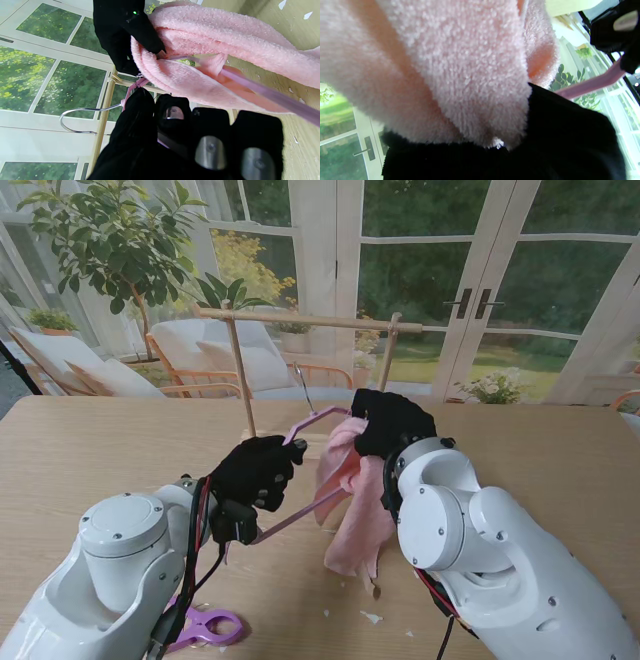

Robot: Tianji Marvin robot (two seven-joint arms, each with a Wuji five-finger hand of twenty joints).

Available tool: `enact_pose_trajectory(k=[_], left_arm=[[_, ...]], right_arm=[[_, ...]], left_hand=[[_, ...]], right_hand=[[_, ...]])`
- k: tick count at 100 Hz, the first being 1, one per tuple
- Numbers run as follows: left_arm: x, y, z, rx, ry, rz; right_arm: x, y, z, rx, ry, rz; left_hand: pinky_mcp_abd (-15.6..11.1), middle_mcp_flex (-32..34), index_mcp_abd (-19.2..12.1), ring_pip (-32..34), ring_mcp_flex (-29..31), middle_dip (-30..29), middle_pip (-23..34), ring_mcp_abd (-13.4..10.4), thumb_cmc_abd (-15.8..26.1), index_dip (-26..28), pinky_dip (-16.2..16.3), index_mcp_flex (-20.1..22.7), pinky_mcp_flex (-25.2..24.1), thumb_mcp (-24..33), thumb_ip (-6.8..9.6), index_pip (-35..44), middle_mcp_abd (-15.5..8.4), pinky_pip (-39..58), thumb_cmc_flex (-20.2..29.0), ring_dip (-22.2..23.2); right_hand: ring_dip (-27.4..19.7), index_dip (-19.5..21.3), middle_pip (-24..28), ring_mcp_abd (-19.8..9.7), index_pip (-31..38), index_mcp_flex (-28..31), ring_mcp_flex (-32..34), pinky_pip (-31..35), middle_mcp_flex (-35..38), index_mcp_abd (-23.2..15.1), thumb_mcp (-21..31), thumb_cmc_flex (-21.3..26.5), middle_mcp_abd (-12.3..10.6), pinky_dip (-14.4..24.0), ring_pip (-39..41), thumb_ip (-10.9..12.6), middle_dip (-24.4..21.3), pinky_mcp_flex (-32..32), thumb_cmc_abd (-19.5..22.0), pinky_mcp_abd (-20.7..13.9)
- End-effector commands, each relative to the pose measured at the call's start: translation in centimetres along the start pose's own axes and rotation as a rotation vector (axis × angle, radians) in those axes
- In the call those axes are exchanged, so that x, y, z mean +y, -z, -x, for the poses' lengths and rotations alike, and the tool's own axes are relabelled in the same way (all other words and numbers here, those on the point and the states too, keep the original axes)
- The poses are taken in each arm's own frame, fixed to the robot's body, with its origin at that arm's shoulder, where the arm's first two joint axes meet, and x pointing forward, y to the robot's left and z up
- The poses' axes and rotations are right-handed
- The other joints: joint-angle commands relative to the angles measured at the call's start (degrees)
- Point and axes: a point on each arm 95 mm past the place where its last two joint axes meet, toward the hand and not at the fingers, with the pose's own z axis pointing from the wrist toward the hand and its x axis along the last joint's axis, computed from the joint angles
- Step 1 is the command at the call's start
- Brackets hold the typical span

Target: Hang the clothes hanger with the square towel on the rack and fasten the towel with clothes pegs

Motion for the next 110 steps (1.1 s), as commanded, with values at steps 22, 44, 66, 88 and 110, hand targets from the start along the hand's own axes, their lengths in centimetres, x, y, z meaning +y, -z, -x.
enact_pose_trajectory(k=[22, 44, 66, 88, 110], left_arm=[[0.5, 0.6, -1.2, 0.029, 0.032, 0.016], [0.7, 0.6, -1.3, 0.037, 0.028, 0.025], [0.7, 0.6, -1.3, 0.04, 0.011, 0.023], [0.6, 0.7, -1.3, 0.048, 0.003, 0.018], [0.1, 0.3, -1.2, 0.105, -0.066, 0.017]], right_arm=[[-0.5, 0.1, 0.1, 0.001, 0.064, -0.112], [-0.6, 0.2, 0.1, -0.024, 0.087, -0.154], [-0.3, 0.5, -0.1, -0.05, 0.135, -0.142], [0.1, 1.0, -0.1, -0.042, 0.182, -0.098], [1.1, 2.4, 0.7, 0.018, 0.197, 0.017]], left_hand=[[-1.78, 0.5, 1.27, 5.15, 2.55, -0.3, 2.08, -1.12, 4.13, 0.83, 1.64, -1.08, 2.08, -1.01, 1.19, 0.76, -2.71, 17.78, 3.75, -0.85], [-1.69, 0.55, 1.28, 5.08, 2.55, -0.29, 2.11, -0.99, 4.1, 0.89, 1.71, -1.0, 2.08, -1.04, 1.19, 0.78, -2.73, 17.78, 3.74, -0.85], [-1.63, 0.55, 1.23, 5.07, 2.55, -0.3, 2.1, -0.99, 3.92, 0.91, 1.76, -0.74, 2.07, -1.03, 1.22, 0.78, -2.72, 17.78, 3.79, -0.84], [-1.49, 0.59, 1.26, 4.99, 2.52, -0.3, 2.1, -0.59, 3.77, 0.91, 1.84, -0.55, 2.04, -1.01, 1.25, 0.76, -2.59, 17.78, 3.8, -0.83], [-1.01, 0.89, 0.84, 5.12, 2.5, -0.33, 2.03, 0.26, 3.4, 0.82, 2.18, 0.07, 1.95, -1.03, 1.29, 0.6, -2.3, 17.78, 3.58, -0.6]], right_hand=[[-3.32, -12.66, -10.61, 4.66, -32.69, 7.03, 0.21, 2.68, -2.05, -4.6, -9.42, -12.68, 0.38, -8.81, -5.79, 2.51, -8.54, 0.6, 6.23, -6.33], [-3.87, -14.2, -13.55, 4.99, -39.76, -0.06, -3.64, 6.2, -11.25, -0.01, -20.88, -26.32, -1.73, -9.9, -8.06, -0.33, -9.66, 2.03, 8.13, -6.8], [-4.09, -14.26, -15.61, 2.92, -42.81, -4.84, -3.22, 11.68, -17.62, -0.5, -25.46, -32.03, -3.61, -16.67, -7.54, -2.59, -11.01, 10.25, 9.41, -13.5], [-3.78, -14.09, -16.08, 2.24, -43.2, -5.9, -3.54, 12.89, -18.68, -2.15, -23.99, -31.85, -4.72, -18.35, -6.69, -2.23, -11.13, 11.02, 9.81, -15.94], [-5.01, -13.23, -16.21, 3.21, -41.37, -1.54, -16.5, -1.89, -14.1, -6.66, -28.46, -17.82, -5.79, -9.83, -15.11, 2.65, -9.65, -12.87, 12.1, -3.58]])
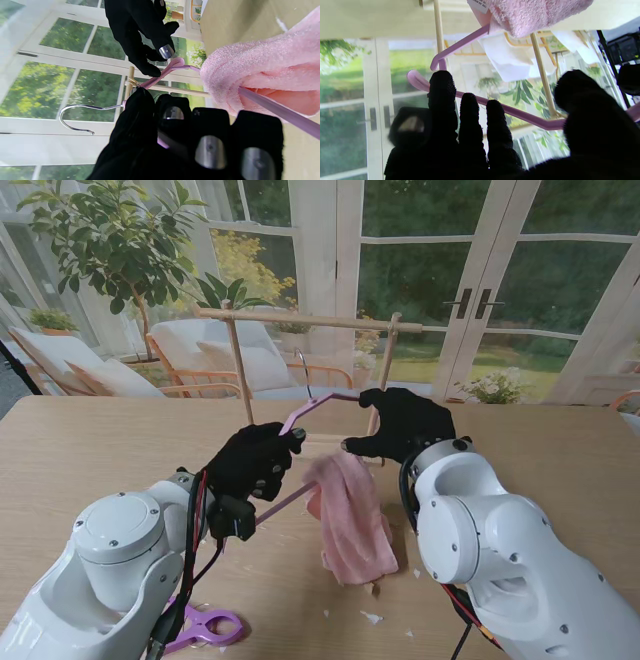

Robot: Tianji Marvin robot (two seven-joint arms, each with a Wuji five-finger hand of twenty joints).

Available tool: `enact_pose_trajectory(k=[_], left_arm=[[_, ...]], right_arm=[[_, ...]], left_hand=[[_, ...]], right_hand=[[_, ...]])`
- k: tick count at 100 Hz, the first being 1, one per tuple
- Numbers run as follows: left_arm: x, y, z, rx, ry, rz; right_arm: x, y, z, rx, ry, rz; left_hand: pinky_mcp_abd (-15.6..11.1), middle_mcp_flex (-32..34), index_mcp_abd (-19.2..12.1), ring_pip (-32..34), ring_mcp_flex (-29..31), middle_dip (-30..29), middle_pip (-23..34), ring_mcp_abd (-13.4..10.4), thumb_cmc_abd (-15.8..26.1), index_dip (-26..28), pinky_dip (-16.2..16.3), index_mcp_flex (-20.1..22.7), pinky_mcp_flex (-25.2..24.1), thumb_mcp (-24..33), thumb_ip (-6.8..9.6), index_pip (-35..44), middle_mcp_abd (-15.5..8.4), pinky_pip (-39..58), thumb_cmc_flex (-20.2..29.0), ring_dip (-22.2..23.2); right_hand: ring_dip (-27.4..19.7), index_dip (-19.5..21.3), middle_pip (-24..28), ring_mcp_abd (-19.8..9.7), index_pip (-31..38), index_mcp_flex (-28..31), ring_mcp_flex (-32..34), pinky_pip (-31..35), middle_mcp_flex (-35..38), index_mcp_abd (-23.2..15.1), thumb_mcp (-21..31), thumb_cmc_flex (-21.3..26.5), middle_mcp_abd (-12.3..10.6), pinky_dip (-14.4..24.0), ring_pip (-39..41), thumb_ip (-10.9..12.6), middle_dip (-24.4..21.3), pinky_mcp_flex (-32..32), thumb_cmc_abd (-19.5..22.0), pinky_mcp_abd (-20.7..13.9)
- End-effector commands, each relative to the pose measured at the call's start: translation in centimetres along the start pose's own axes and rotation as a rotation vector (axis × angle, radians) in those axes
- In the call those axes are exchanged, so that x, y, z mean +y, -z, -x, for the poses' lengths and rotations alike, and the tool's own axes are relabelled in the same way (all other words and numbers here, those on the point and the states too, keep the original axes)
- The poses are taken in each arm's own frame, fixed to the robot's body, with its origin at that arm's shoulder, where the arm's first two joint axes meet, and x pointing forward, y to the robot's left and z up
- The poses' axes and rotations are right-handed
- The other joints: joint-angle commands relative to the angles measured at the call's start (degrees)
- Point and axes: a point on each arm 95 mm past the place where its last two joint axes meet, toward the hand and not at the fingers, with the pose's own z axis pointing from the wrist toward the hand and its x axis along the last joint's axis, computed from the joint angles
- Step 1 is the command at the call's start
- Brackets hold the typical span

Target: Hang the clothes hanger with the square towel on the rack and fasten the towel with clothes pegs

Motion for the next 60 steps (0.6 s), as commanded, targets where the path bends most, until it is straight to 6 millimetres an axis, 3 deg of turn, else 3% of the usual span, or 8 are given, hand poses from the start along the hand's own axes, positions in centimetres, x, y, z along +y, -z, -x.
enact_pose_trajectory(k=[1, 12, 27, 41, 60], left_arm=[[0.0, -0.1, 0.0, 0.015, 0.006, 0.028], [-0.3, -0.4, -0.1, 0.055, -0.039, 0.037], [-0.7, -0.7, -0.4, 0.103, -0.117, 0.051], [-1.2, -1.0, -0.7, 0.135, -0.184, 0.061], [-1.7, -1.0, -0.9, 0.197, -0.238, 0.107]], right_arm=[[0.0, 0.9, -0.3, 0.009, -0.005, -0.007], [0.6, 1.7, 0.4, 0.019, 0.011, 0.057], [1.3, 2.7, 1.5, 0.018, 0.013, 0.132], [1.7, 3.4, 2.3, 0.029, 0.015, 0.182], [1.7, 3.3, 3.1, 0.098, -0.017, 0.19]], left_hand=[[-0.99, 0.91, 0.77, 5.11, 2.5, -0.31, 1.92, 0.28, 3.33, 0.83, 2.21, 0.07, 1.99, -1.03, 1.28, 0.6, -2.29, 17.79, 3.6, 0.0], [-0.78, 0.91, 0.74, 5.09, 2.49, -0.31, 1.9, 0.52, 3.28, 0.87, 2.34, 0.2, 1.98, -1.04, 1.28, 0.59, -2.29, 17.79, 3.45, 0.08], [-0.59, 0.95, 0.26, 5.13, 2.49, -0.24, 1.95, 0.58, 3.34, 1.01, 2.56, 0.45, 1.97, -1.03, 1.28, 0.58, -2.44, 17.79, 3.2, 0.2], [-0.37, 1.2, 0.13, 5.15, 2.5, -0.14, 1.95, 0.61, 3.26, 1.22, 2.75, 0.83, 1.91, -0.99, 1.27, 0.47, -2.58, 17.79, 3.02, 0.32], [0.88, 1.65, 0.01, 5.26, 2.48, 0.23, 2.1, 1.43, 3.06, 1.74, 3.19, 1.7, 1.73, -0.99, 1.26, 0.42, -2.45, 17.78, 2.64, 0.57]], right_hand=[[-1.15, 0.27, -0.79, 2.46, 0.7, 1.05, -4.3, -4.97, 1.19, -2.67, -1.76, 2.85, -1.71, -9.5, -3.88, 3.01, 0.81, -6.25, 1.45, 0.21], [-5.59, 0.26, -2.43, 2.63, 0.73, 1.89, -9.12, -16.57, 1.03, -3.04, -0.7, 5.72, -1.76, -9.15, -13.25, 4.01, 0.38, -14.16, 0.98, 4.13], [-11.05, 0.16, -4.87, 2.64, 0.53, 1.99, -15.16, -31.42, -1.75, -2.21, 4.72, 4.83, -1.17, -11.07, -23.16, 3.99, -1.3, -22.39, -0.82, 7.55], [-15.32, -0.28, -7.05, 0.47, -0.32, 0.96, -18.55, -43.4, -4.17, -1.6, 8.94, 2.08, -0.86, -14.67, -29.54, 2.84, -3.99, -26.57, -2.28, 7.49], [-22.07, -1.48, -10.54, -2.18, -2.48, -1.69, -21.14, -57.91, -6.62, 1.04, 8.31, -0.36, -1.14, -23.33, -37.59, 2.06, -7.16, -30.11, -1.87, 4.85]])
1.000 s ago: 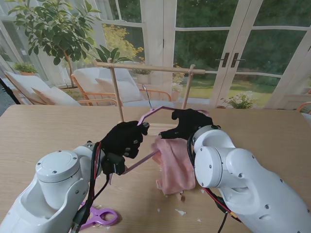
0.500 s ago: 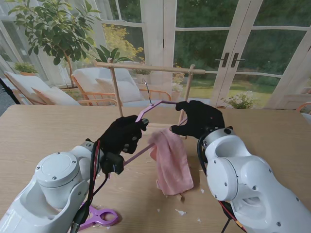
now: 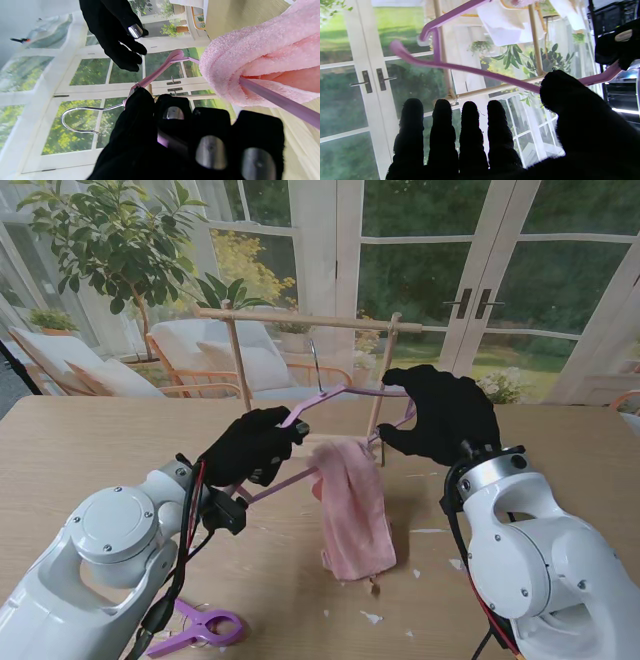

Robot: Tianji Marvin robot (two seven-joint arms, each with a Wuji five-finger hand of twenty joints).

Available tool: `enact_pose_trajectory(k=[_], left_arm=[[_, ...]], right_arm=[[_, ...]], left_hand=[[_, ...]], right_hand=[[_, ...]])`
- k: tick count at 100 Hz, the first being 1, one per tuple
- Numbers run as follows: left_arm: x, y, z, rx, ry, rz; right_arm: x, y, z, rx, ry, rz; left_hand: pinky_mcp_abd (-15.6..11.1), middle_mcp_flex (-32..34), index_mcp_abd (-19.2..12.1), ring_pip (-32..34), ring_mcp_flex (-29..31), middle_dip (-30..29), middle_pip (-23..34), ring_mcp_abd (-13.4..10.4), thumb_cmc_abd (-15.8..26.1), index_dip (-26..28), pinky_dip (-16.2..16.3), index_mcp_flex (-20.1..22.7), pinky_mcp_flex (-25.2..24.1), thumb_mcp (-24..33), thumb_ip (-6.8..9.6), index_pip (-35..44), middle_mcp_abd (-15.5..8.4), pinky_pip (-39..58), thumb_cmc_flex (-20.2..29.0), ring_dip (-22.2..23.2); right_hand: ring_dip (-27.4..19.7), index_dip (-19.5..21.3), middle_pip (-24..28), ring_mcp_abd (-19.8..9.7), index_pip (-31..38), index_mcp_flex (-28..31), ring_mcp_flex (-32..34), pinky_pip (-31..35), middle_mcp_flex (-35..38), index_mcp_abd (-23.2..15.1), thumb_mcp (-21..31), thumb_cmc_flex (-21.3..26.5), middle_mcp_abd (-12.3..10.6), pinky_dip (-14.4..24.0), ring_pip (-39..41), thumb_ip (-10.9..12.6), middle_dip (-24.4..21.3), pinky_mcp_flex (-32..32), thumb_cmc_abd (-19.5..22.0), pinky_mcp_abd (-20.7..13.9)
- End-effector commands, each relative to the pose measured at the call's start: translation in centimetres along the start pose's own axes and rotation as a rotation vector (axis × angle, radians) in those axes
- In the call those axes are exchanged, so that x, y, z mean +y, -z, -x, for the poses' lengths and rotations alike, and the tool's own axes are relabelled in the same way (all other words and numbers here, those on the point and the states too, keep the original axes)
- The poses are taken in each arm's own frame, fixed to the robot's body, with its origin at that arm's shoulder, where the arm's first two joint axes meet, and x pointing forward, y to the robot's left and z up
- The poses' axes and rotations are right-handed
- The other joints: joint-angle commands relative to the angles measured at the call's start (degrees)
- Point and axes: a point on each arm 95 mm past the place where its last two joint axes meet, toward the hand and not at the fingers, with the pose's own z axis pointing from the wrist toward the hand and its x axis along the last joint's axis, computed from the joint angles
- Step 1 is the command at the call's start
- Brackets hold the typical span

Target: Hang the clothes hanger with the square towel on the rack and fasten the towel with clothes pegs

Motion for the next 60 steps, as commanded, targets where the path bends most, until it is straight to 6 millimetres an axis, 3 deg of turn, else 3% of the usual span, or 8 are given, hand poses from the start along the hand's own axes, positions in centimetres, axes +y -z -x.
enact_pose_trajectory(k=[1, 16, 43, 52, 60], left_arm=[[-0.3, 0.1, -0.3, 0.031, -0.022, 0.016], [-0.7, 0.5, -0.5, 0.074, -0.053, 0.065], [-1.2, 1.1, -1.7, 0.117, -0.12, 0.144], [-1.1, 1.2, -2.2, 0.12, -0.153, 0.144], [-1.0, 1.0, -2.6, 0.118, -0.171, 0.141]], right_arm=[[-0.4, 0.1, 0.1, -0.002, 0.003, -0.023], [-0.8, -0.2, 0.2, 0.016, -0.014, -0.054], [-1.2, -1.1, -0.2, 0.026, -0.017, -0.075], [-1.3, -1.4, -0.5, 0.03, -0.039, -0.054], [-1.2, -1.5, -0.7, 0.041, -0.063, -0.039]], left_hand=[[0.1, 1.73, -0.06, 5.27, 2.48, 0.25, 2.1, 0.81, 3.02, 1.19, 3.21, 1.68, 1.73, -1.01, 1.25, 0.46, -2.52, 17.78, 2.62, 0.59], [0.47, 1.96, -0.36, 5.31, 2.47, 0.41, 2.07, 1.08, 2.86, 1.37, 3.46, 1.95, 1.66, -1.03, 1.24, 0.36, -2.67, 17.78, 2.31, 0.68], [0.55, 2.12, -1.02, 5.26, 2.47, 0.7, 1.98, 1.22, 2.88, 1.81, 3.61, 2.55, 1.69, -0.96, 1.25, 0.25, -2.96, 17.78, 1.74, 0.78], [0.25, 2.19, -1.35, 5.18, 2.48, 0.84, 1.91, 0.8, 2.85, 2.12, 3.55, 2.65, 1.75, -0.92, 1.23, 0.2, -3.26, 17.78, 1.58, 0.8], [0.31, 2.21, -1.27, 5.17, 2.48, 0.9, 1.88, 0.74, 2.71, 2.19, 3.56, 2.81, 1.71, -0.9, 1.22, 0.14, -3.27, 17.78, 1.59, 0.81]], right_hand=[[-1.89, -0.76, -1.79, -1.67, -1.31, -1.44, -2.0, -3.99, -1.68, 1.48, 0.05, -1.64, -0.45, -23.59, -2.13, 1.11, -0.76, -1.69, -1.08, -1.56], [-2.84, -1.08, -2.82, -2.22, -1.83, -2.19, -2.33, -6.99, -1.96, 2.56, -0.75, -2.64, -0.34, -25.65, -3.29, 0.88, -1.27, -2.54, -0.57, -3.27], [-3.21, -1.12, -3.12, -2.14, -1.66, -1.91, -2.14, -9.59, -0.87, 2.28, -1.92, -2.95, -0.25, -27.29, -3.7, 0.92, -1.42, -3.0, 0.57, -2.1], [-1.94, -0.46, -0.69, -1.22, 0.04, 0.46, 1.8, -8.03, 3.48, 2.14, -2.71, -1.72, -0.22, -26.61, -0.89, 1.04, -0.36, -0.38, 1.37, -1.01], [3.05, 0.98, 3.75, 0.05, 4.47, 5.6, 11.91, 1.94, 13.17, -0.55, -2.65, -0.96, -1.4, -21.69, 6.7, 1.08, 2.58, 5.85, 3.06, 1.85]])
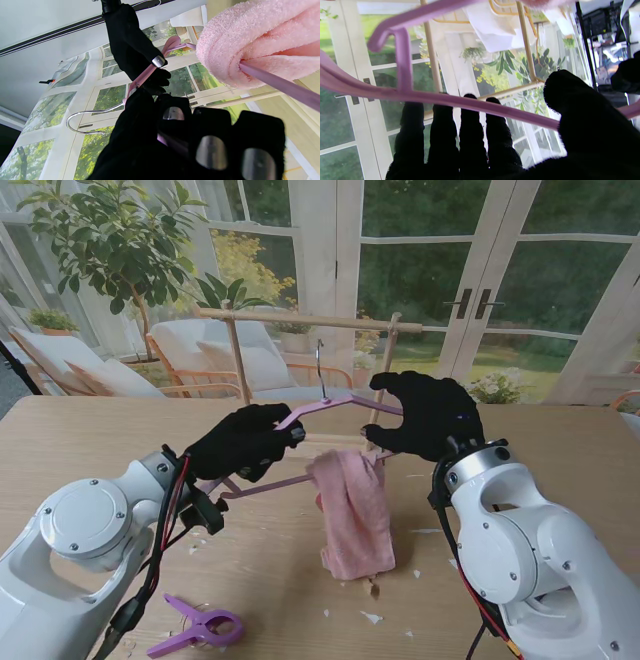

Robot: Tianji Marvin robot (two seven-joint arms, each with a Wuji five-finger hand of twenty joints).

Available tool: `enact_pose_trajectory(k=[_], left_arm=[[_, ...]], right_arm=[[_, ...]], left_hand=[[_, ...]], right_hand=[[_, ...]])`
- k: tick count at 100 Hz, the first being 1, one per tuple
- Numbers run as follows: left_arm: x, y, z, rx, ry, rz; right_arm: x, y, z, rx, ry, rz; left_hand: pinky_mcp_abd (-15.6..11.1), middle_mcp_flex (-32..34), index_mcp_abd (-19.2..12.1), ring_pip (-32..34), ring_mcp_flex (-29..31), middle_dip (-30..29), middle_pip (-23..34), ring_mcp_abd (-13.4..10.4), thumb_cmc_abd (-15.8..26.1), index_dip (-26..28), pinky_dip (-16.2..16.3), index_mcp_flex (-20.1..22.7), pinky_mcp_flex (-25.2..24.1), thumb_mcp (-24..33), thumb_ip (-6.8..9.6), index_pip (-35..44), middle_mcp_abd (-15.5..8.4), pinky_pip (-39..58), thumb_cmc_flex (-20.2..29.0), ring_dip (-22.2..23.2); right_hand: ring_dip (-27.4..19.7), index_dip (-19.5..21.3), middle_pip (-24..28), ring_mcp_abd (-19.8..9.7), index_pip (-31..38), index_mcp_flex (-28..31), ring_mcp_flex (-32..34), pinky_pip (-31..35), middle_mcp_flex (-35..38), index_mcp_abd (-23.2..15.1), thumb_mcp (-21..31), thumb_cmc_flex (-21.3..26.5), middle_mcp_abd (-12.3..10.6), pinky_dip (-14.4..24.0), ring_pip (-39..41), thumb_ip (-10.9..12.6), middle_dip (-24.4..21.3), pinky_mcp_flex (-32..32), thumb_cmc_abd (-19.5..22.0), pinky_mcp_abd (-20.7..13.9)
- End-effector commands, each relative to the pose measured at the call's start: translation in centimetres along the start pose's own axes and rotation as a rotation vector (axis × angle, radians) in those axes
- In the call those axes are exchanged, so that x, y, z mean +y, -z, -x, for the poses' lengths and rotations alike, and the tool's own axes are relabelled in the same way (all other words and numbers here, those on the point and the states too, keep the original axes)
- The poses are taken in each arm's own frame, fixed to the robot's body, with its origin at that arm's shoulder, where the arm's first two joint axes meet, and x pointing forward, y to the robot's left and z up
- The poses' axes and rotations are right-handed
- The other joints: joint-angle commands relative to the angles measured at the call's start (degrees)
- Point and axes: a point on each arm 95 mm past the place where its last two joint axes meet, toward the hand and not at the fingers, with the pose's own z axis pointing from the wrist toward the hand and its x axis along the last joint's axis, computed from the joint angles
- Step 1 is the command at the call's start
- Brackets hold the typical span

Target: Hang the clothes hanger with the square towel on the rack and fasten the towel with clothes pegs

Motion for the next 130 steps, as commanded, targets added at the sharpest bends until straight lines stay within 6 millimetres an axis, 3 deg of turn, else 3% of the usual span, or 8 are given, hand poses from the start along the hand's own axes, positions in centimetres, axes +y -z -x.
enact_pose_trajectory(k=[1, 47, 60, 65, 83, 93, 108, 130], left_arm=[[0.2, -0.2, -1.2, 0.017, -0.019, 0.012], [0.3, -2.9, -3.2, 0.013, -0.121, -0.031], [0.1, -3.6, -3.4, 0.003, -0.136, -0.077], [0.1, -3.7, -3.6, 0.004, -0.132, -0.088], [0.3, -3.8, -4.0, 0.01, -0.109, -0.104], [0.4, -3.9, -4.2, 0.01, -0.094, -0.105], [0.4, -3.7, -4.7, 0.017, -0.082, -0.122], [-0.3, -2.8, -5.5, 0.034, -0.085, -0.192]], right_arm=[[-0.2, -0.1, -0.4, 0.007, -0.038, -0.006], [-0.5, -0.2, -1.1, 0.019, -0.177, -0.045], [-0.5, -0.2, -0.8, -0.007, -0.155, -0.028], [-0.5, -0.2, -0.7, -0.013, -0.144, -0.017], [-0.7, -0.1, -0.5, -0.045, -0.107, 0.027], [-0.9, -0.1, -0.5, -0.061, -0.085, 0.067], [-1.0, -0.1, -0.6, -0.078, -0.095, 0.098], [-0.9, -0.2, -0.8, -0.145, -0.177, 0.147]], left_hand=[[-0.36, 1.85, -0.55, 5.17, 2.48, 0.85, 1.88, 0.31, 2.76, 0.94, 3.27, 1.41, 1.71, -0.9, 1.21, 0.18, -3.34, 17.79, 1.56, 0.82], [-0.58, 1.29, -2.43, 3.93, 2.43, 1.37, 0.46, 0.89, 1.97, 0.33, 0.88, 1.4, 1.8, -0.84, 1.13, -0.33, -3.66, 17.79, 0.77, 0.86], [3.86, -2.18, -3.27, -5.86, 1.35, 0.9, -5.97, 7.39, 0.33, -5.12, -10.15, -0.48, 1.06, -0.57, 1.26, -3.14, 0.12, 17.48, 0.91, 3.55], [12.05, -6.14, -3.26, -14.04, -4.74, -0.18, -11.28, 12.93, -1.02, -8.43, -14.4, -2.49, 0.21, -0.26, 1.51, -6.33, 3.0, 10.59, 0.38, 7.16], [16.61, -21.15, -2.49, -42.31, -27.33, -11.04, -32.56, 20.83, -2.08, -16.04, -2.56, -9.44, -31.55, 0.91, 2.3, -19.72, 8.82, -22.02, -2.6, 5.45], [16.6, -28.81, -2.19, -56.43, -37.46, -21.45, -42.84, 19.68, -5.39, -21.59, -13.23, -12.61, -45.59, 20.77, 1.02, -26.47, 9.97, -32.67, -15.37, -2.51], [9.1, -38.8, -3.65, -74.05, -50.1, -33.54, -54.98, 14.42, -7.67, -28.44, -28.15, -17.11, -58.67, 25.64, 0.61, -34.99, 9.95, -52.71, -19.61, -13.49], [4.54, -42.97, -3.89, -82.72, -55.68, -36.69, -57.83, 11.33, -10.0, -30.4, -26.84, -18.05, -62.45, 29.98, 0.29, -37.57, 9.51, -69.04, -22.76, -16.7]], right_hand=[[4.26, 1.9, 4.18, 0.98, 3.27, 3.08, 6.25, 7.24, 5.18, -2.34, -0.81, -0.09, -1.46, -20.93, 5.89, 1.12, 2.76, 3.6, 2.88, 2.52], [29.77, 30.55, 42.88, 0.89, 38.94, 25.65, 30.1, 66.96, 27.32, -12.13, -2.19, 2.7, -2.43, -4.44, 65.79, 0.27, 37.23, 29.42, 13.24, -3.81], [34.85, 40.62, 48.68, -2.76, 45.67, 30.35, 36.8, 75.56, 32.19, -13.83, -3.52, 0.14, -5.61, -4.81, 72.37, 3.04, 44.04, 39.95, 16.77, -7.24], [35.32, 43.47, 49.92, -4.82, 47.92, 32.43, 40.22, 79.15, 34.86, -14.44, -3.24, -0.62, -7.62, -7.15, 74.82, 3.8, 46.11, 45.34, 17.51, -9.21], [42.24, 46.72, 51.16, -10.21, 51.93, 39.09, 44.74, 80.18, 43.79, -16.02, -1.14, -2.92, -11.32, 5.26, 80.46, 8.81, 48.18, 55.5, 18.9, -15.61], [50.38, 46.95, 50.92, -12.96, 52.17, 41.88, 44.82, 80.2, 47.36, -16.58, 1.38, -4.35, -11.73, 14.54, 81.1, 11.46, 48.49, 56.06, 17.64, -18.96], [54.8, 47.27, 50.84, -13.93, 51.99, 42.7, 44.82, 80.21, 48.52, -15.66, 2.36, -4.39, -10.71, 19.31, 81.45, 12.43, 49.18, 56.11, 17.42, -19.99], [57.86, 47.14, 51.34, -12.65, 52.1, 43.33, 44.78, 80.21, 49.21, -12.82, 3.21, -2.99, -7.88, 22.97, 81.78, 12.12, 49.46, 55.89, 16.74, -18.11]])
